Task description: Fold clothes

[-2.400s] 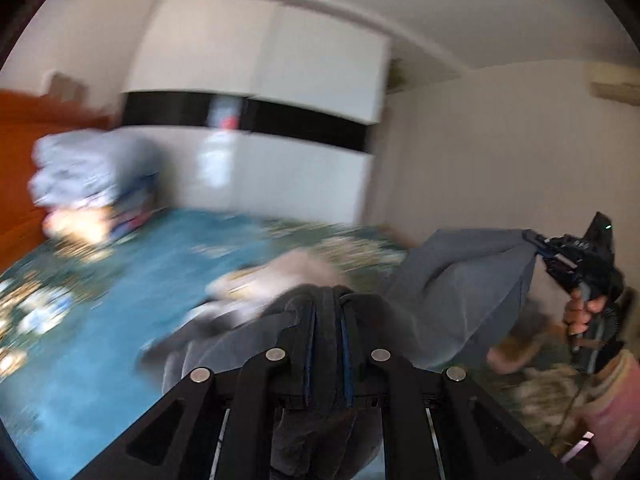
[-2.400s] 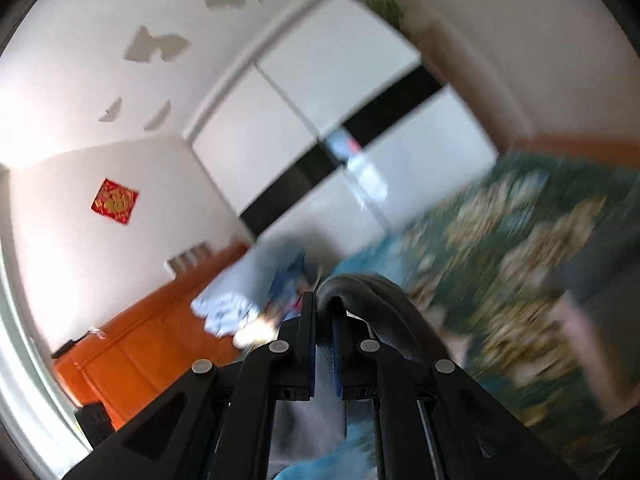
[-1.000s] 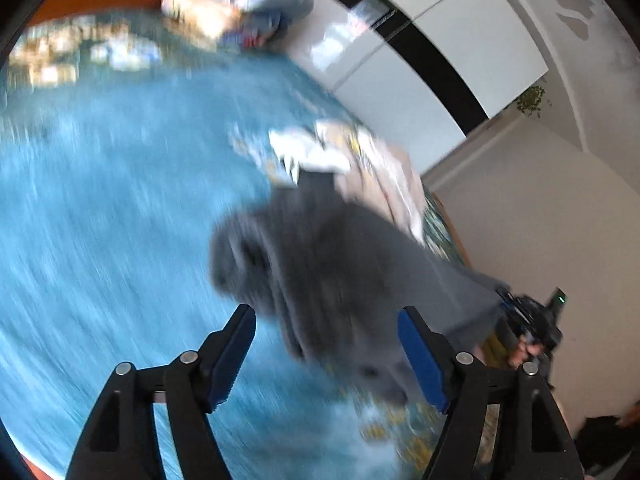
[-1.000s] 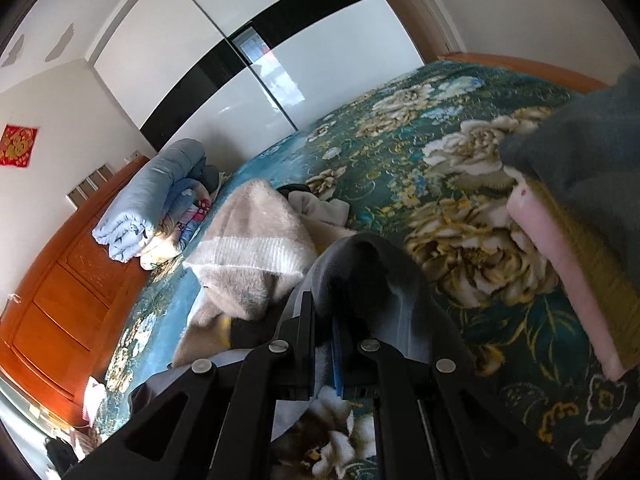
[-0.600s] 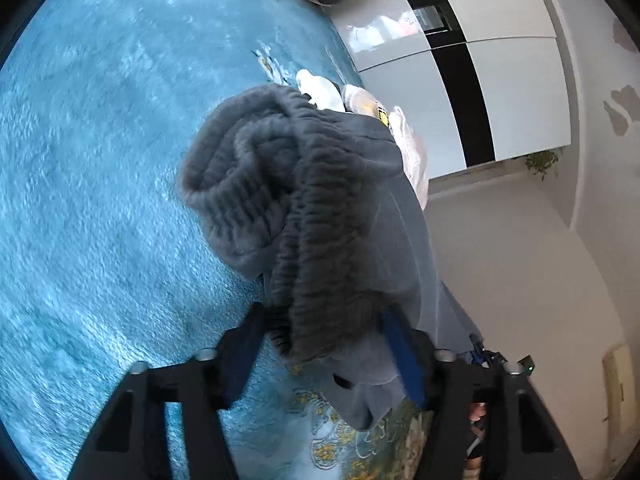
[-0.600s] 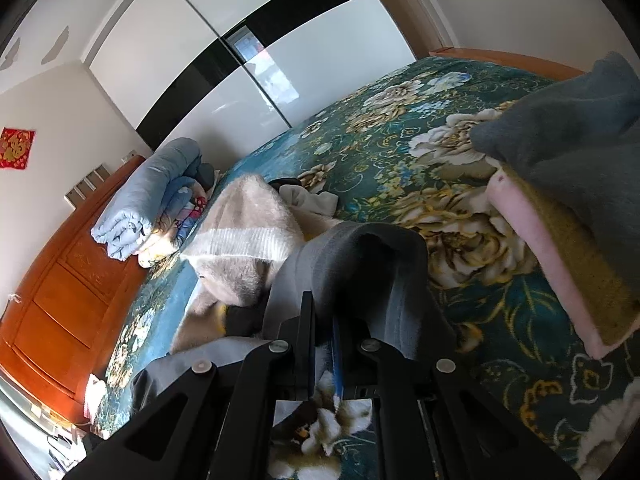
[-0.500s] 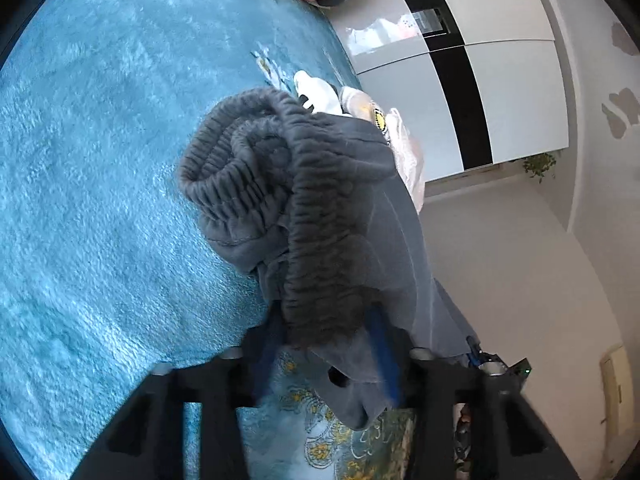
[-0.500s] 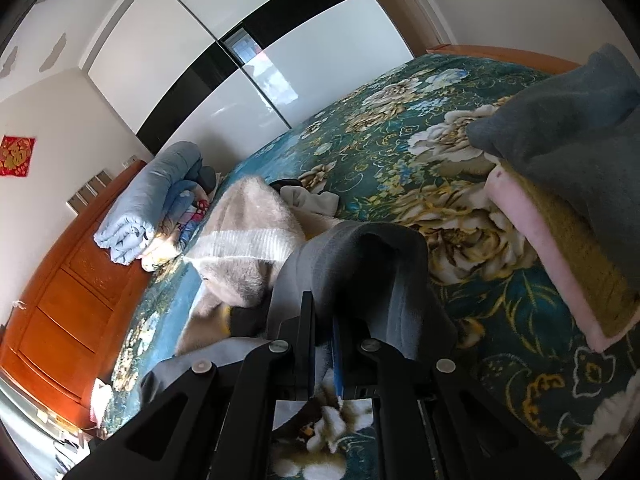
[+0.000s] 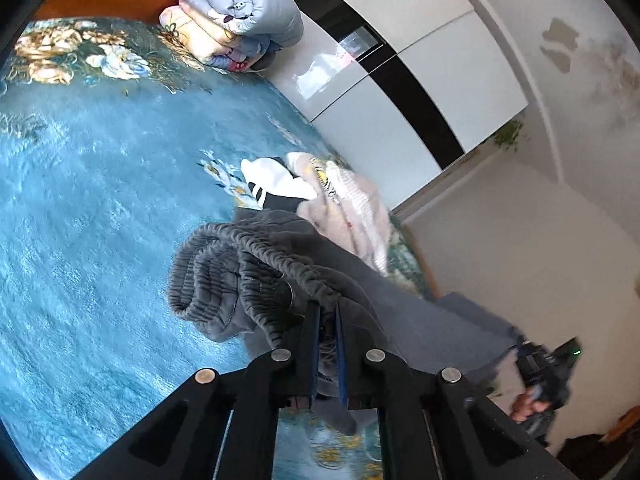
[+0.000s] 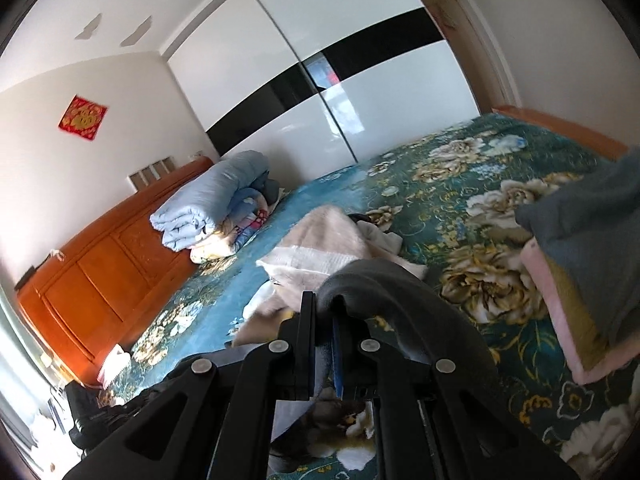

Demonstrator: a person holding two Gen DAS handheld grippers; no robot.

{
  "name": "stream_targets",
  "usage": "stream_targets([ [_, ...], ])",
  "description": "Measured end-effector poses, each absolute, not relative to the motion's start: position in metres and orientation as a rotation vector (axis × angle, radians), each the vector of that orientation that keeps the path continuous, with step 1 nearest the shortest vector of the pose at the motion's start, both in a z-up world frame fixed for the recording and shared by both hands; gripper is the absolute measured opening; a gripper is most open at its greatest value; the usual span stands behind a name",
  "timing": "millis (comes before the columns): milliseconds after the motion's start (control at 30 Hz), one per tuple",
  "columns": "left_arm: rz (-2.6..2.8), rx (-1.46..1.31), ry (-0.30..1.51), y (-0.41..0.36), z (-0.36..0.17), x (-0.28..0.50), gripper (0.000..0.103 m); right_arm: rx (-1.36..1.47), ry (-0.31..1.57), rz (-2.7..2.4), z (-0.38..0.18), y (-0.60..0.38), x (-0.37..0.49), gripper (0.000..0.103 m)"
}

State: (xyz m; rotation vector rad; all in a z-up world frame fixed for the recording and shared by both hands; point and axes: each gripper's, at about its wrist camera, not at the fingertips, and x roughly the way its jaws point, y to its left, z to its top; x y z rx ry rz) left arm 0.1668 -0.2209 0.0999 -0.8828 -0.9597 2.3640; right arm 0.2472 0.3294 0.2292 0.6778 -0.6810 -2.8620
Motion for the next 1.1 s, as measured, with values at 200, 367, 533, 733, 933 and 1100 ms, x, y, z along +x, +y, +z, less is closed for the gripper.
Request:
stream_targets([
  [200, 2.446, -0.813, -0.802, -0.207, 0.110, 0.170, 0.008, 0.731, -0.685, -2.878, 0.230, 0.334, 0.234, 0.007],
  [367, 2.442, -0.791, -0.828, -0.225, 0.121, 0.122, 0.008, 0.797, -0.760, -2.856, 0.233, 0.341, 0.188, 0.007],
  [533, 2.479, -0.825, -0.895, -0.255, 0.128, 0.060, 0.008, 0.894, -0.819, -2.828, 0.232, 0.341, 0.117, 0.007],
  [733, 2.485, -1.016, -1.044, -0.280, 0.099, -0.024, 0.008, 1.049, -0.881, -2.794, 0.199, 0.331, 0.018, 0.008],
  [933, 2.457, -1.225, -1.191, -0.289, 0.041, -0.075, 0.008, 1.135, -0.734, -2.792, 0.171, 0.303, -0.023, 0.026],
  [1100, 2.410, -1.229, -1.276, -0.297, 0.024, -0.075, 0.021, 1.078, -0.593, -2.773, 0.178, 0.294, -0.007, 0.068],
])
